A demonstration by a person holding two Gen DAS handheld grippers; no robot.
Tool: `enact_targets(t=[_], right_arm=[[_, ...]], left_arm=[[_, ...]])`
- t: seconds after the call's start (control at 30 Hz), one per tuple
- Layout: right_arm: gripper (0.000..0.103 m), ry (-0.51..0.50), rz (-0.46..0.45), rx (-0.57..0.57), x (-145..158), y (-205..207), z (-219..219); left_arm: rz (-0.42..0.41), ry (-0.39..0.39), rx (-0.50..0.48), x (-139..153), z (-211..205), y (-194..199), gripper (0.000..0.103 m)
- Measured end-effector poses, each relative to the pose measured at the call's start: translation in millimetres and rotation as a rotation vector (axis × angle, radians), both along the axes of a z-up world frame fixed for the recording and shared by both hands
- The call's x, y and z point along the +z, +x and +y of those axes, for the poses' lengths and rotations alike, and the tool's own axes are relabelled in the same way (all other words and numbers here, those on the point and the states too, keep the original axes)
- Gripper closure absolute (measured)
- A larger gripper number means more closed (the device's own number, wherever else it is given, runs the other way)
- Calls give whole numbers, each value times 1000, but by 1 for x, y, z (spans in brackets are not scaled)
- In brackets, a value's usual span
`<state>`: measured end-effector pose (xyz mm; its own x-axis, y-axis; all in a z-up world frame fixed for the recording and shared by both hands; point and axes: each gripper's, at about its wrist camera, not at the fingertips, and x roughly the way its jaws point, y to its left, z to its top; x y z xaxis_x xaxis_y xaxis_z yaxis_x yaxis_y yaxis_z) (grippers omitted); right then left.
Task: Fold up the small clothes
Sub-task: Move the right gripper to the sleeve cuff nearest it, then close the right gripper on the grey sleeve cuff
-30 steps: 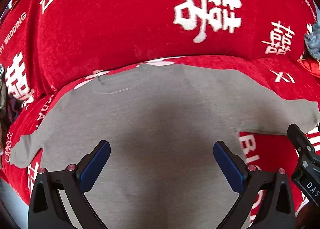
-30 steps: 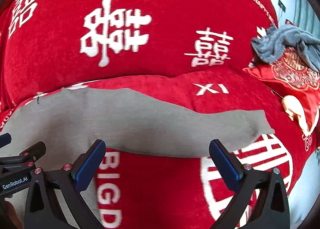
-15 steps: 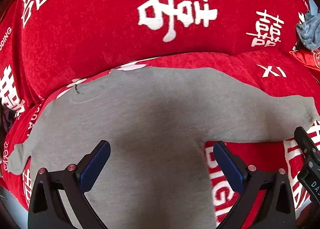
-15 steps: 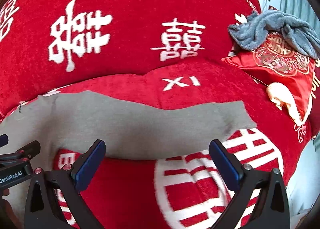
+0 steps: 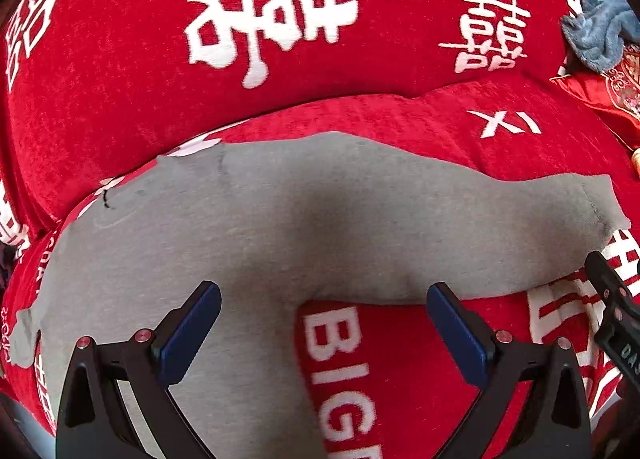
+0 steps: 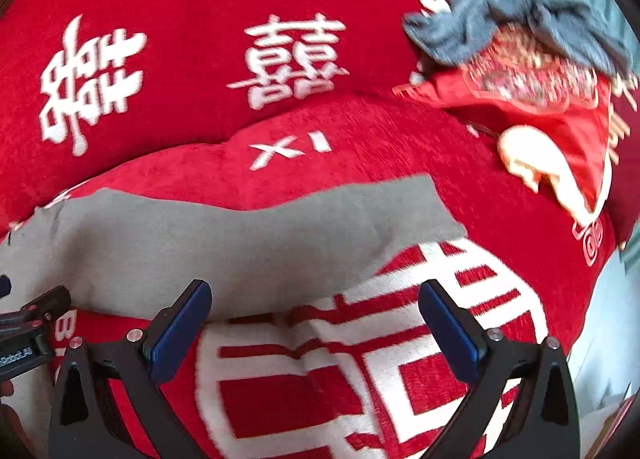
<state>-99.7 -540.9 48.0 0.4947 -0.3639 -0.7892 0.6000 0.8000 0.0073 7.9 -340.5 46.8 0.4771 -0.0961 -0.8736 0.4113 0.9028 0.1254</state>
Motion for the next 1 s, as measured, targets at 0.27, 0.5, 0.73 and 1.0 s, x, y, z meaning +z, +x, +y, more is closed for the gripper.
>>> enact_targets(t=[0.27, 0.5, 0.73, 1.0], right_arm=[[1, 51, -3, -77, -26, 7, -54], [68, -56, 14, -17, -30, 42, -59], [97, 111, -179, -44, -13, 8, -70], [97, 82, -222, -100, -2, -10, -60]], left_arm=[[11, -2, 1, -10, -8, 8, 0], [16, -18, 9, -14, -4, 15, 0], [10, -38, 8, -14, -1, 17, 0], [26, -8, 53, -28, 7, 30, 0]])
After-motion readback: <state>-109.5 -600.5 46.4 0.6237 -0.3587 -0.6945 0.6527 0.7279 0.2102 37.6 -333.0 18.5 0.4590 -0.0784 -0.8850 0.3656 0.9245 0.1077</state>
